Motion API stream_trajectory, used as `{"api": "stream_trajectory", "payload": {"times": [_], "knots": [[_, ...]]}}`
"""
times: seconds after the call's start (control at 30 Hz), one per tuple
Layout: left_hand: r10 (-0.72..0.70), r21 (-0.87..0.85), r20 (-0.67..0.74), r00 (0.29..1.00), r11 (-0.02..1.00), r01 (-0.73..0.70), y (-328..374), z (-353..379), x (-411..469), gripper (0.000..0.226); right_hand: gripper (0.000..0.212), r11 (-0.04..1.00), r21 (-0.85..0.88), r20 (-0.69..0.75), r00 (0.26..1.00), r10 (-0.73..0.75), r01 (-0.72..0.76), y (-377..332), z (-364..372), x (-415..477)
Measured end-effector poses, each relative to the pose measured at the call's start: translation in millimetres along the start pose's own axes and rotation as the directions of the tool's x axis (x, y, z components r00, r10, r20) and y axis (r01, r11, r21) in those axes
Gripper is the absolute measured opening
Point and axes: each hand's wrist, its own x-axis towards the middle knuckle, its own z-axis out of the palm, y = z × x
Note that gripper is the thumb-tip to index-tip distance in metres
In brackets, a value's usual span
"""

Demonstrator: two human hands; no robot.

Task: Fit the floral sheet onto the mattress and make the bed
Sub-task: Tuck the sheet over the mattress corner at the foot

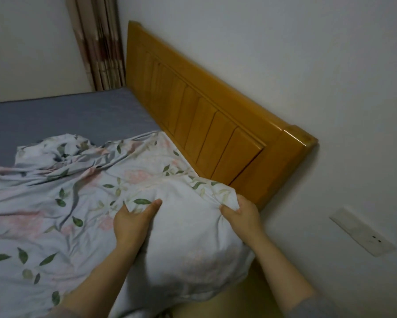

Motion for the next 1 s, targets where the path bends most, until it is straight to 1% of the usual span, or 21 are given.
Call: {"api": "stream_trajectory", "payload": {"times": [0.07,0.13,0.17,0.23,0.3,0.37,0.43,0.5,0.57,0.63,0.7,0.73,0.8,0.83,0.9,0.93,1.0], "knots": [[-0.022,0.018,-0.025,0.999,1.000,0.022,8.6,17.8,28.2,0.072,0.027,1.000,0.004,0.028,1.000,-0.011,0.011,-2.9,1.1,37.6],[-0.031,0.046,-0.043,0.999,0.998,0.033,17.9,32.6,52.5,0.078,0.020,1.000,0.017,0.044,0.999,-0.009,0.009,-4.0,1.3,69.0],[-0.029,0.052,-0.053,0.998,0.998,0.032,23.8,43.8,67.2,0.078,0.017,0.999,0.026,0.059,0.998,-0.023,0.022,-3.0,0.9,90.2],[-0.020,0.073,-0.076,0.997,0.997,0.025,37.4,61.3,89.3,0.066,0.012,0.999,0.038,0.084,0.996,-0.033,0.030,-2.9,-0.6,124.6],[-0.013,0.080,-0.101,0.995,0.997,0.021,50.2,79.5,112.1,0.055,0.011,0.998,0.049,0.101,0.994,-0.040,0.035,-3.1,0.6,163.1],[-0.002,0.075,-0.130,0.992,0.997,0.012,60.9,97.6,134.2,0.053,0.016,0.997,0.049,0.116,0.991,-0.069,0.064,0.1,4.3,202.3],[0.006,0.093,-0.150,0.989,0.996,0.008,65.1,116.6,153.3,0.058,0.023,0.995,0.061,0.121,0.989,-0.085,0.078,4.6,7.6,237.1],[0.004,0.088,-0.198,0.980,0.996,0.014,66.8,137.3,172.3,0.062,0.029,0.991,0.058,0.140,0.982,-0.127,0.120,13.0,10.1,270.3],[0.001,0.102,-0.230,0.973,0.995,0.023,64.7,158.8,191.1,0.062,0.037,0.991,0.011,0.136,0.981,-0.137,0.136,27.5,14.7,298.3],[-0.007,0.127,-0.246,0.969,0.991,0.039,50.2,179.4,205.8,0.057,0.041,0.990,-0.035,0.125,0.984,-0.130,0.135,51.6,26.3,319.2],[-0.032,0.181,-0.258,0.965,0.980,0.081,20.6,198.9,219.3,0.056,0.040,0.995,-0.066,0.134,0.988,-0.071,0.081,86.1,45.1,334.9],[-0.053,0.215,-0.253,0.966,0.971,0.109,0.1,207.2,226.2,0.058,0.037,0.995,-0.090,0.163,0.986,-0.017,0.032,104.9,56.6,340.2],[-0.155,0.305,-0.252,0.955,0.924,0.230,-54.1,220.4,243.0,0.066,0.031,0.981,-0.178,0.257,0.959,0.121,-0.076,151.9,85.0,351.2],[-0.219,0.350,-0.254,0.942,0.887,0.301,-79.9,225.0,249.1,0.071,0.033,0.958,-0.250,0.289,0.934,0.210,-0.138,175.0,99.5,354.8],[-0.324,0.416,-0.248,0.913,0.815,0.403,-135.0,236.1,257.7,0.079,0.044,0.900,-0.370,0.335,0.870,0.361,-0.231,218.4,127.3,361.9],[-0.357,0.439,-0.231,0.905,0.792,0.424,-153.6,240.6,258.0,0.081,0.048,0.882,-0.404,0.352,0.848,0.396,-0.244,232.5,136.9,362.7],[-0.407,0.466,-0.187,0.894,0.764,0.446,-188.0,250.7,255.2,0.082,0.060,0.874,-0.436,0.409,0.819,0.403,-0.213,256.0,158.3,362.0]]}}
